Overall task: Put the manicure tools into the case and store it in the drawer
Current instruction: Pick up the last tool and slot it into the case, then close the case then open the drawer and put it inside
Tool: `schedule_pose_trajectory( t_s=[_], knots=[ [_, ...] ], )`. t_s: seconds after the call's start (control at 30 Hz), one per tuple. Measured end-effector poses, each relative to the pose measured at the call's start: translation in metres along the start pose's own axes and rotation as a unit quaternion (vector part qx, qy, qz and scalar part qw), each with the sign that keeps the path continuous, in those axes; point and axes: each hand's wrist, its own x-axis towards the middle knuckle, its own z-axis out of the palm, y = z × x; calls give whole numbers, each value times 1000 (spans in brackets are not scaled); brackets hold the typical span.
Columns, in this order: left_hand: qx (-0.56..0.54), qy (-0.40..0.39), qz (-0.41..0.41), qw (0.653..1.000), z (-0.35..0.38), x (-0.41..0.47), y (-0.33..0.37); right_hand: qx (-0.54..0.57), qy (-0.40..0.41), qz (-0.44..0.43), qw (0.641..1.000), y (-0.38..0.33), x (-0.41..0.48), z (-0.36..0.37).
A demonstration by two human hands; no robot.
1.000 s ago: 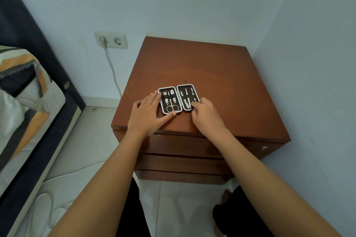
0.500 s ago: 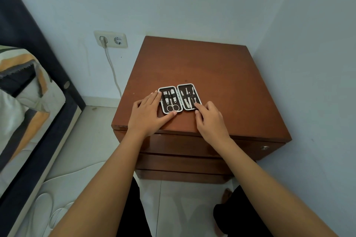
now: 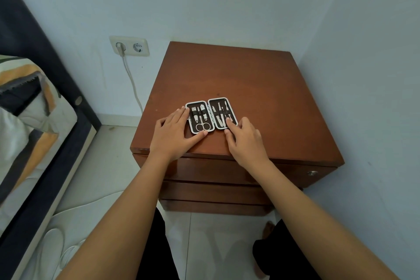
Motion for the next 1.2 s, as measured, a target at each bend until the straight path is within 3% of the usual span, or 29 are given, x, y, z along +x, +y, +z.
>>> schedule_pose_trajectory(
  t_s=[0.17,0.33,0.6,0.77,1.0,1.2],
  knots=[
    [-28,-2,-2,1000,-2,2,-2,16,-5,7,1000,0,1,-1],
    [-67,-20,-19,997,-6,6,-2,148,34,85,985,-1,2,-9],
    [-82,-89,-29,992,-18,30,-1,79,-67,192,976,-1,42,-16],
    [-84,-85,-40,992,-15,31,9,20,-96,177,979,-1,50,-19],
    [-181,-32,11,983,-5,6,30,137,16,113,984,7,56,-45],
    [-283,-5,-6,959,1,-7,41,166,68,8,984,13,27,-51]
  ],
)
